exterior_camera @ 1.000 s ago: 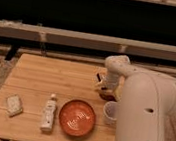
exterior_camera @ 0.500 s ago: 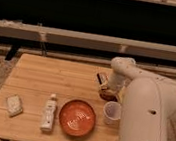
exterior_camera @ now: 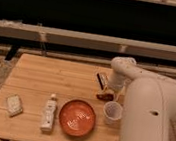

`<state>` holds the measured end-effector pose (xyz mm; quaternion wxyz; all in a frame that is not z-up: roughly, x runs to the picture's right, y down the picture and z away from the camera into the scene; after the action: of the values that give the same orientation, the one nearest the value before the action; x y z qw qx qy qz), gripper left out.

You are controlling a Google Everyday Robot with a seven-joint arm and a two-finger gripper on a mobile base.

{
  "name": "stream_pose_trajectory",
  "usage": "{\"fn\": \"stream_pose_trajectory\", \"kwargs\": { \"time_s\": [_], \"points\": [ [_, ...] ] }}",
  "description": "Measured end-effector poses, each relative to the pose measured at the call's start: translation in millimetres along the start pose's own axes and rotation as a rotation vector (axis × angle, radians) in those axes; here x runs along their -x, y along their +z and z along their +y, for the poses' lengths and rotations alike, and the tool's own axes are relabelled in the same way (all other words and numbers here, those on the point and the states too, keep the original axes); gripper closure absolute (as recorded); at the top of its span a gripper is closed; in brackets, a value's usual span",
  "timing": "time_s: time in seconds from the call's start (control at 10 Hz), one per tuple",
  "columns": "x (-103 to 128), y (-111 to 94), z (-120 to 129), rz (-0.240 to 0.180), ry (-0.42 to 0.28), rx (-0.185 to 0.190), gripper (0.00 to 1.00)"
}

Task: Place the pepper in the ceramic bowl

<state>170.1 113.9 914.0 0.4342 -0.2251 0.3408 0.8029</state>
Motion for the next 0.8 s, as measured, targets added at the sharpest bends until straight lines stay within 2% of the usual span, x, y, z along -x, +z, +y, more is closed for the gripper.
{"fn": "stream_pose_trajectory", "kwargs": {
  "time_s": [0.3,0.4,0.6,0.8],
  "points": [
    [-3,-5,0,-0.005,-0.008,0.000,0.92],
    [-12,-14,0,-0.009,-0.022,-0.003,0.99],
    [-39,-32,5,-0.018,-0.056,-0.008,1.00],
    [-61,-41,6,-0.028,-0.095,-0.022,1.00]
  ]
}}
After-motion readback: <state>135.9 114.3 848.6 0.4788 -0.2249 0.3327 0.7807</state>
